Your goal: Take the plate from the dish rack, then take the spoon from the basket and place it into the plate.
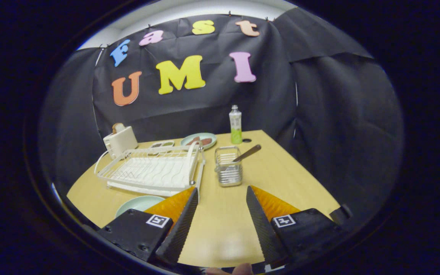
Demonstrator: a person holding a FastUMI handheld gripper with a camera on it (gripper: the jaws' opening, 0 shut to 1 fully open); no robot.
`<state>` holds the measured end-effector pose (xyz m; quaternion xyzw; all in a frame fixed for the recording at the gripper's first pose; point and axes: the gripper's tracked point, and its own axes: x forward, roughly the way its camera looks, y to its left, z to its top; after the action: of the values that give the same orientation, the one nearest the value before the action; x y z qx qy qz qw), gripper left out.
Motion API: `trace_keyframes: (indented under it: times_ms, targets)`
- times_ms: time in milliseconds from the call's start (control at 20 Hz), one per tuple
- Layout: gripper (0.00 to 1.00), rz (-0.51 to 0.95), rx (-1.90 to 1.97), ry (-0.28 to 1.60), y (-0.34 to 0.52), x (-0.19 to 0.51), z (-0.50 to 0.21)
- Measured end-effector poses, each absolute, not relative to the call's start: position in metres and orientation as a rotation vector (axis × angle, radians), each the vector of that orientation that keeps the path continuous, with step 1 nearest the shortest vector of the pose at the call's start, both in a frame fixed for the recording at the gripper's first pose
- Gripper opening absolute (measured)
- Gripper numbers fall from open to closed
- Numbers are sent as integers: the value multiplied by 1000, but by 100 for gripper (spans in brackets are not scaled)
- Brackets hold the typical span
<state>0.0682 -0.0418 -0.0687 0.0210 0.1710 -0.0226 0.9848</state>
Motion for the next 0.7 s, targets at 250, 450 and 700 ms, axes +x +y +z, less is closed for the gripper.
trace_keyframes:
  times_ms: [250,450,700]
  targets:
    - [100,-75,27,232,-62,69,-61]
    - [100,-57,40,194,-73,96,-72]
    - [100,-25,61,214,-76,145,-90]
